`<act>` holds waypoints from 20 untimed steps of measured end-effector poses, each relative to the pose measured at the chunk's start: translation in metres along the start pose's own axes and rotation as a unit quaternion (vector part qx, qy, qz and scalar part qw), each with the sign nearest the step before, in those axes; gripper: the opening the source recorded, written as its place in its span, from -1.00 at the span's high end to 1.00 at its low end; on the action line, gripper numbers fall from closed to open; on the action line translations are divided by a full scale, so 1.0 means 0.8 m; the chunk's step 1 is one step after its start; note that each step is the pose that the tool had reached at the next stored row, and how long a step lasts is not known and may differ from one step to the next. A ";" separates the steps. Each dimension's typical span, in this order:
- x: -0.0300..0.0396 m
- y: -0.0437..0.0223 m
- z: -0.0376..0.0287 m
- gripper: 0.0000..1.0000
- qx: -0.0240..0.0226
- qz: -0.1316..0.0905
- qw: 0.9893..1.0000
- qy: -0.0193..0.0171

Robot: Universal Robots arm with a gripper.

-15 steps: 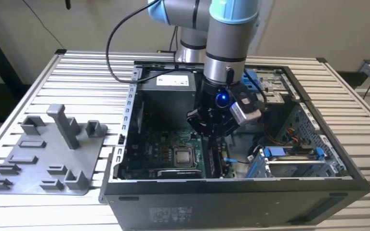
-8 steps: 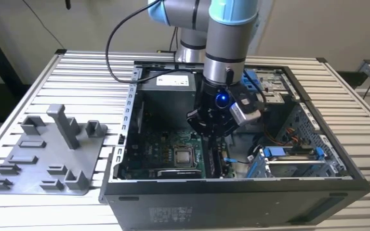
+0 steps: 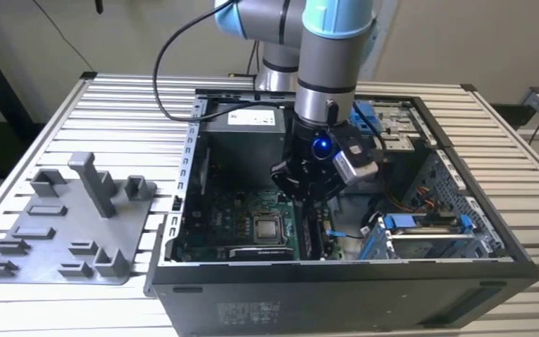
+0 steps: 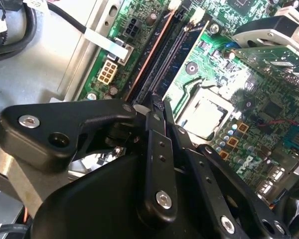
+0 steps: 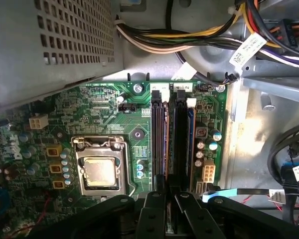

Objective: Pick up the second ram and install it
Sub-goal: 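Insert the second ram into the second slot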

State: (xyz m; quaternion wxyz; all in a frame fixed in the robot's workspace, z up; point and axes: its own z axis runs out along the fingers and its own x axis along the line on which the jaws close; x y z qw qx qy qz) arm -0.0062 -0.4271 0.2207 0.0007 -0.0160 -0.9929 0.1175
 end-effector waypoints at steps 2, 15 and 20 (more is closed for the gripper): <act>-0.0001 -0.0005 0.0004 0.73 0.001 0.000 1.000 0.000; 0.0003 -0.0002 0.0016 0.73 0.001 -0.003 1.000 -0.001; 0.0006 -0.0001 0.0022 0.73 0.001 -0.008 1.000 -0.002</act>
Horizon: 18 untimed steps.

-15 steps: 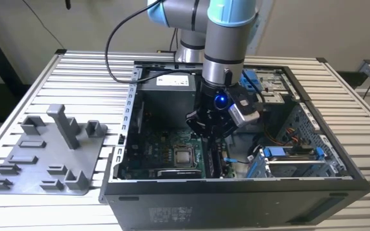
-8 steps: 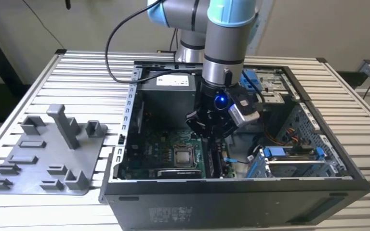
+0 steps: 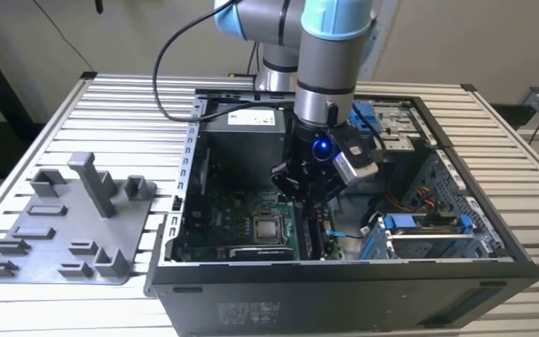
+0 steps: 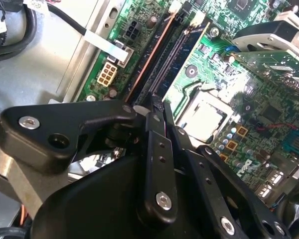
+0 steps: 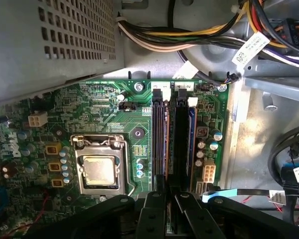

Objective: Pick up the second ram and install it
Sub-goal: 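Insert the second ram into the second slot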

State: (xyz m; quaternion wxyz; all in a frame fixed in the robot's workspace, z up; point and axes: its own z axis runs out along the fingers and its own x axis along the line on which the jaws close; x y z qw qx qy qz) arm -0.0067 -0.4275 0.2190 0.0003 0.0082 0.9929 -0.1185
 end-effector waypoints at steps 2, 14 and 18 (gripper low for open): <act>0.0000 0.0003 0.0009 0.73 0.000 -0.001 1.000 0.000; 0.0000 0.0010 0.0042 0.73 0.000 -0.003 1.000 -0.001; 0.0000 0.0010 0.0043 0.57 0.000 -0.003 1.000 -0.001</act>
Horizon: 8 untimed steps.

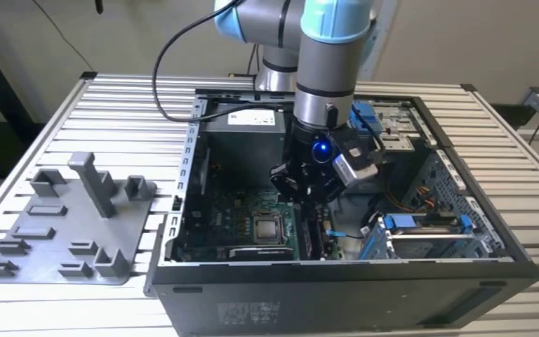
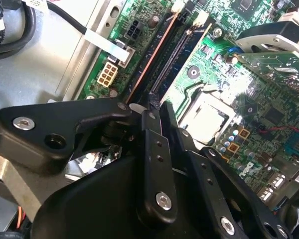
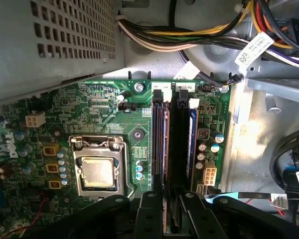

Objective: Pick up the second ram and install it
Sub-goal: 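Insert the second ram into the second slot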

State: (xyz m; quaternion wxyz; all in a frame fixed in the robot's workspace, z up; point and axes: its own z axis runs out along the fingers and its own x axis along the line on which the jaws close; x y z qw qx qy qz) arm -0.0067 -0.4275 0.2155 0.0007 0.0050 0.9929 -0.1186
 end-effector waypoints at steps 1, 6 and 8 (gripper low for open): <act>0.0000 0.0000 -0.0002 0.57 0.000 0.000 1.000 0.000; 0.0000 -0.0058 -0.0240 0.57 0.000 0.000 1.000 0.000; -0.0001 -0.0059 -0.0256 0.57 0.000 0.000 1.000 0.000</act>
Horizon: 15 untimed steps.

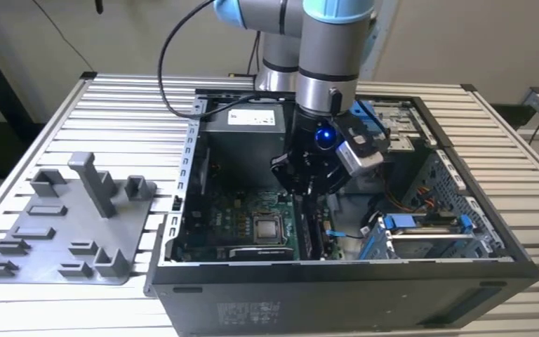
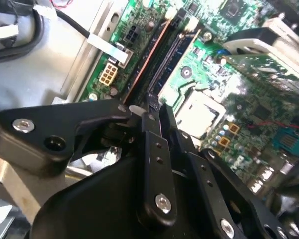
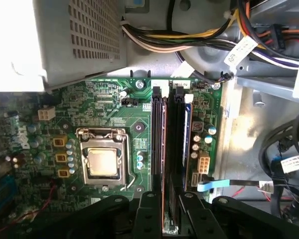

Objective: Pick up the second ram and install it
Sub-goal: 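Insert the second ram into the second slot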

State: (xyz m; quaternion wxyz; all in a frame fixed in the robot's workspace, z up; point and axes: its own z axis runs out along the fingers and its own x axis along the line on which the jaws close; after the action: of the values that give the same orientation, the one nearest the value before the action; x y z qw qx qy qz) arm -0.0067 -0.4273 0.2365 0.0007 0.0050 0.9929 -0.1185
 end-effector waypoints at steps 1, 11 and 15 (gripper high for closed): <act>0.0000 0.0000 -0.0001 0.57 0.000 0.000 1.000 0.000; -0.0008 0.0024 0.0120 0.57 -0.003 0.000 1.000 0.000; -0.0009 0.0032 0.0202 0.57 -0.005 0.000 1.000 0.000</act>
State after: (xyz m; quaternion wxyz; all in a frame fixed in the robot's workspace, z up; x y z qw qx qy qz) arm -0.0059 -0.4287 0.2202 0.0007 0.0050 0.9935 -0.1139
